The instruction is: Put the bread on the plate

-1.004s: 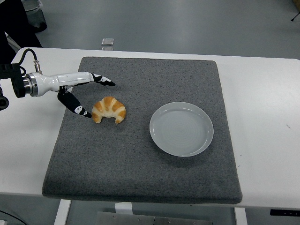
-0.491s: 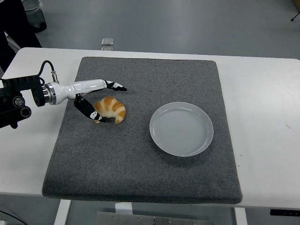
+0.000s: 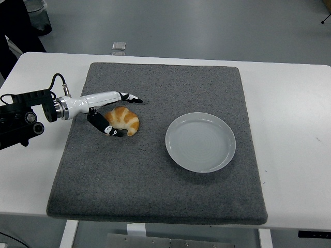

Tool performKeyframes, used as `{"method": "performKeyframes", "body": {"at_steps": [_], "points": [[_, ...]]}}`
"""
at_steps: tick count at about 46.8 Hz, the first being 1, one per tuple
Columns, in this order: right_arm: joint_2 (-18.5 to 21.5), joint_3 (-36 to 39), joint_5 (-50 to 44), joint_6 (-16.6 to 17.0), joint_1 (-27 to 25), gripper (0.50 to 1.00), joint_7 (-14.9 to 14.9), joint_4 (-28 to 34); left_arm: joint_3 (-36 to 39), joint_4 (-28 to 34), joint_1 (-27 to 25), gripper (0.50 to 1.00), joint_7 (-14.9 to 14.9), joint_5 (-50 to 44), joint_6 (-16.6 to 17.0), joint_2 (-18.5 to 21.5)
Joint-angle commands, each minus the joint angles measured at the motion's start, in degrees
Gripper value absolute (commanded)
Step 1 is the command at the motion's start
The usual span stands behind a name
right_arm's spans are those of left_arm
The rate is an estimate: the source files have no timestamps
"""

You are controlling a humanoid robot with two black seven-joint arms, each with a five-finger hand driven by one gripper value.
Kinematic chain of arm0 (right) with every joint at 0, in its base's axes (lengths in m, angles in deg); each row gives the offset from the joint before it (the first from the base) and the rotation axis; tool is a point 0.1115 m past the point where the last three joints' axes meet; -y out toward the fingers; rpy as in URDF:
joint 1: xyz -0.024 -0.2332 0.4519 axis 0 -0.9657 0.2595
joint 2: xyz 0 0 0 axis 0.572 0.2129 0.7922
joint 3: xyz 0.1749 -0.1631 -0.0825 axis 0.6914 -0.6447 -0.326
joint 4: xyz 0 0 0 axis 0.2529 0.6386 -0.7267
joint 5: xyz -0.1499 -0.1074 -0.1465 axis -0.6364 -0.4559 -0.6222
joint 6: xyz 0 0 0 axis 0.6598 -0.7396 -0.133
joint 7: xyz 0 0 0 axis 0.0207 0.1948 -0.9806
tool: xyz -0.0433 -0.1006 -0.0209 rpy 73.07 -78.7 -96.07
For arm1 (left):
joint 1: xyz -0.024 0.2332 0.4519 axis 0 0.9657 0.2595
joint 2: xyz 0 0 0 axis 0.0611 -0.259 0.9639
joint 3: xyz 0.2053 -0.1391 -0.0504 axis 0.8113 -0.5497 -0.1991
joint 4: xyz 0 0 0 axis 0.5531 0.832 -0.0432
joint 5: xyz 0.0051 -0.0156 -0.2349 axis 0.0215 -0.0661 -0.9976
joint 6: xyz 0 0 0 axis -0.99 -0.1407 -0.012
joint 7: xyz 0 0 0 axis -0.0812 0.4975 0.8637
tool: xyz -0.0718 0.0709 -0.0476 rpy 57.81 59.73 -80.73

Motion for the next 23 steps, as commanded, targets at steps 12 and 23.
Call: {"method": "performKeyframes", "body": {"at_steps": [12, 23], "points": [[0.0, 0.0, 0.08, 0.01, 0.0, 0.93, -0.01, 0.03, 0.18, -3.25, 0.09, 0.806, 1.07, 0.09, 0.17, -1.81], [0.0, 0.0, 0.08, -0.08, 0.0, 0.93, -0.01, 0.03, 1.41, -3.95, 0.0, 0.598, 1.16, 0.09, 0.17, -1.81]]}}
